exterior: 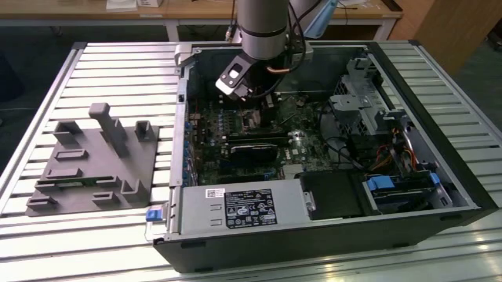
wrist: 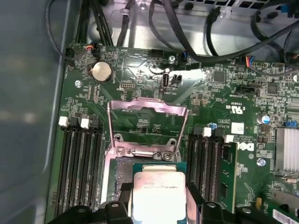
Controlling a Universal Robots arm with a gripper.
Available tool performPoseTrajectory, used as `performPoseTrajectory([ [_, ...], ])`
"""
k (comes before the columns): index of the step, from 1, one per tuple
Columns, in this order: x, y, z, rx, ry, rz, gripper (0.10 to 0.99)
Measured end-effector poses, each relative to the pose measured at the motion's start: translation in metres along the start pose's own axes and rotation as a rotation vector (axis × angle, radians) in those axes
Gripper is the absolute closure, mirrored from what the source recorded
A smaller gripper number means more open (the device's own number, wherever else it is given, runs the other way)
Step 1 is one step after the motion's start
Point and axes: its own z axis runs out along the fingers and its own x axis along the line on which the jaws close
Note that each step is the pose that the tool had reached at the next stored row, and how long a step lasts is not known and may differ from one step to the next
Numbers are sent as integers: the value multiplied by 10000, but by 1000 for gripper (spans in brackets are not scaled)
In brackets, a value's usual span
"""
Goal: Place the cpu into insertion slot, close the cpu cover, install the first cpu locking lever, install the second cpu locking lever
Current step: 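Place the cpu into insertion slot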
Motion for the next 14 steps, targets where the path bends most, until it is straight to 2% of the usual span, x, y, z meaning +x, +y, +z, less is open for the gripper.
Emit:
performPoseTrajectory([
  [14,115,-34,90,6,-53,650,549],
])
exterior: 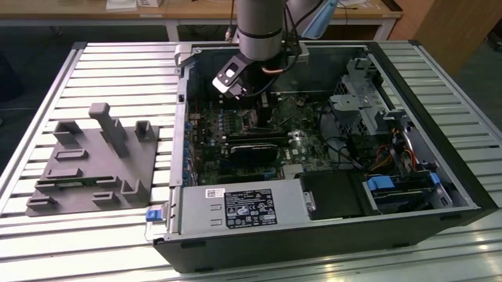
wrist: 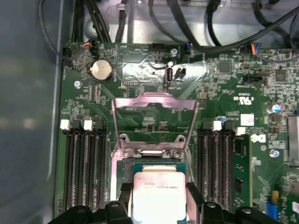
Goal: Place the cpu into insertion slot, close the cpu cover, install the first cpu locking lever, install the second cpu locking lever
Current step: 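Place the cpu into insertion slot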
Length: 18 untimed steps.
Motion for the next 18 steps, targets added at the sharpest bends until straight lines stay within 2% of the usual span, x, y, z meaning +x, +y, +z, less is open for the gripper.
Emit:
performPoseTrajectory([
  [10,34,-26,102,0,1,3,549],
  [18,35,-32,143,1,-1,12,549],
])
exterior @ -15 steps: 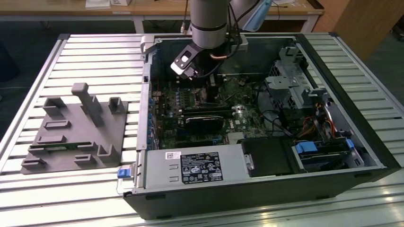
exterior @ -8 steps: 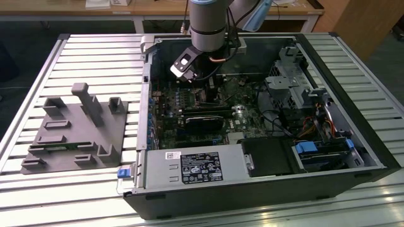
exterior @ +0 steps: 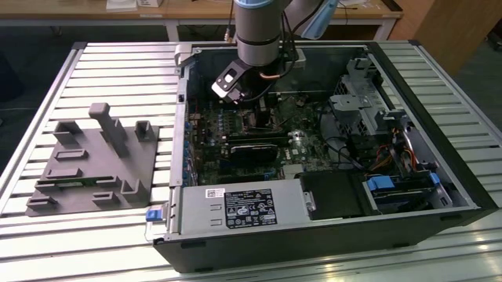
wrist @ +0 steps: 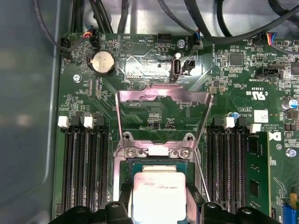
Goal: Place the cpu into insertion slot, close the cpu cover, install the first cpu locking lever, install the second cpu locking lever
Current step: 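Place the cpu into insertion slot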
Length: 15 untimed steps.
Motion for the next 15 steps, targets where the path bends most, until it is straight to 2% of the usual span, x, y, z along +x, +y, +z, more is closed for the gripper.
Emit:
performPoseTrajectory([
  [15,13,-14,14,0,0,3,549],
])
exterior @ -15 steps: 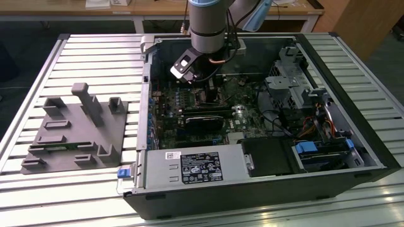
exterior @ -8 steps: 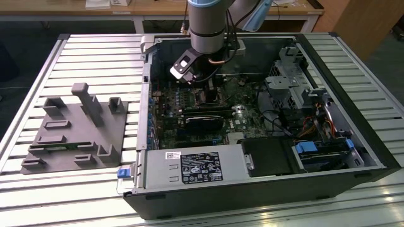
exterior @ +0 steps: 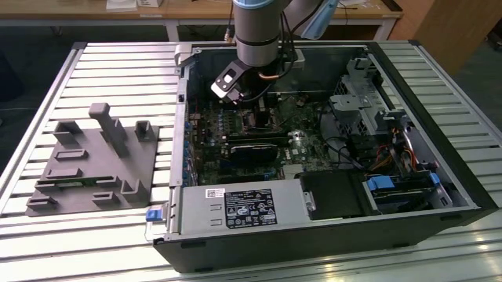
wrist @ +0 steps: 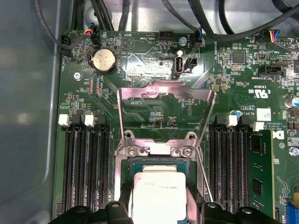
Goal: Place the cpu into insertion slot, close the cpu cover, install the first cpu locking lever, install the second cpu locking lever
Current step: 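Place the cpu into insertion slot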
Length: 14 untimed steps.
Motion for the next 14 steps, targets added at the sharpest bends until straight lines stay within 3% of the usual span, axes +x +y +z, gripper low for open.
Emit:
performPoseTrajectory([
  [14,0,16,6,4,-14,130,549],
])
